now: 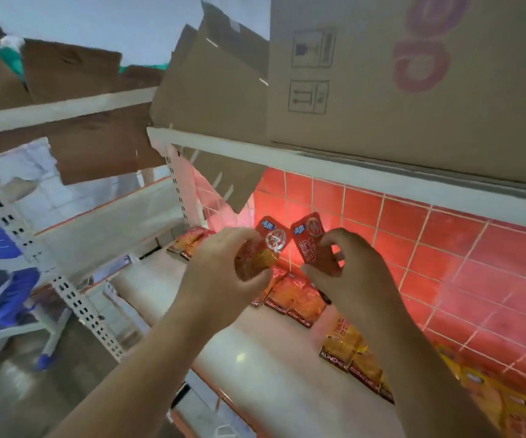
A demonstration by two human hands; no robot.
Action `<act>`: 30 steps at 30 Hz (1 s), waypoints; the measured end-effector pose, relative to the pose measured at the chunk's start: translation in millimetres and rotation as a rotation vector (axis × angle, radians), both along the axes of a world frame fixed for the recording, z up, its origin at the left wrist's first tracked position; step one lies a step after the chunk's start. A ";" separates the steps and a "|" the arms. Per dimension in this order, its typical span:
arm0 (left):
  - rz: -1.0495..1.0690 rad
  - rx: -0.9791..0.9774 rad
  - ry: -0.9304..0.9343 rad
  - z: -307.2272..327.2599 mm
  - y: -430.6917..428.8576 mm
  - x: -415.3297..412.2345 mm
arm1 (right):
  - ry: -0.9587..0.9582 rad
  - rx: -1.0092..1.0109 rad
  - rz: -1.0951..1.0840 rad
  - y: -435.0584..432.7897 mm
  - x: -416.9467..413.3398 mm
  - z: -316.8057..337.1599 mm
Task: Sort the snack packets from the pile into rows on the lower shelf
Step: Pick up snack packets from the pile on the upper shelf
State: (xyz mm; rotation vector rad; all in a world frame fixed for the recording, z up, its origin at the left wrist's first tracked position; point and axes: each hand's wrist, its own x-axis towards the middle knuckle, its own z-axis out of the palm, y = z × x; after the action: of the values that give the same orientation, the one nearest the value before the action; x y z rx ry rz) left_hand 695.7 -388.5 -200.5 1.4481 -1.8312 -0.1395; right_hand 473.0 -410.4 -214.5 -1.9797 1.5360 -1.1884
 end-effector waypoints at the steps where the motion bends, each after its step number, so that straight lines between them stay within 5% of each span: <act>1: -0.014 0.042 0.013 -11.3 -8.8 -2.4 | 0.010 0.027 -0.020 -4.2 -1.4 -9.7; 5: -0.043 0.162 -0.026 -56.0 -36.8 -9.3 | 0.059 0.149 -0.094 -16.6 -1.2 -45.2; 12: 0.082 0.165 -0.381 -116.7 -79.9 -19.9 | 0.325 0.413 -0.290 -38.1 25.5 -96.7; 16: 0.074 0.198 -0.521 -143.9 -104.4 -20.8 | 0.197 0.527 -0.282 -56.9 38.9 -118.7; 24: -0.083 0.187 -0.472 -165.1 -144.3 -22.7 | 0.006 0.550 -0.438 -73.2 54.3 -138.4; 30: -0.238 0.124 -0.475 -184.7 -154.6 2.5 | 0.213 0.701 -0.497 -83.3 62.4 -147.5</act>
State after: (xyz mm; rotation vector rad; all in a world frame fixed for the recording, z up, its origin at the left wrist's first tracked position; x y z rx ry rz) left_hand 698.1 -543.1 -385.2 1.4271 -2.4185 -0.0268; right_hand 535.4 -493.7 -362.0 -1.3223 2.2439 -0.4571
